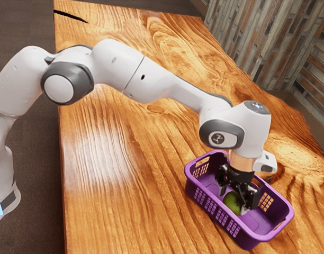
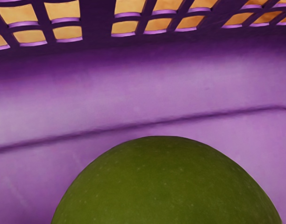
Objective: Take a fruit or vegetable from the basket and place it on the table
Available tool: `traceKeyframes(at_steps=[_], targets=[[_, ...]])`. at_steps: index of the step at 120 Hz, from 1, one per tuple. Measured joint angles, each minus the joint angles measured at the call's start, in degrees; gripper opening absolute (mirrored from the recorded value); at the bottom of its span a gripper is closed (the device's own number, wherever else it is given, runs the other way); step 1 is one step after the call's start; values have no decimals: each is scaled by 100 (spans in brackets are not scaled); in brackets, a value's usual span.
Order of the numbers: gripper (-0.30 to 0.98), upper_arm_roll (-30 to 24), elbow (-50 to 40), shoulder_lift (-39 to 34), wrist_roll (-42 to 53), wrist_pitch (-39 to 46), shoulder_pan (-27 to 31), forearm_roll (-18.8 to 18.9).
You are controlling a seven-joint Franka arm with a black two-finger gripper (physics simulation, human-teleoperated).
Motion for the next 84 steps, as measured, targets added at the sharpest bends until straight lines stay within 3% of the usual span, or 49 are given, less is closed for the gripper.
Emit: traceKeyframes(at_steps=[46, 66, 84], targets=[[68, 3, -38, 13, -107, 45, -23, -11], [42, 7, -78, -21, -239, 45, -4, -5], [41, 9, -90, -113, -385, 40, -23, 9]])
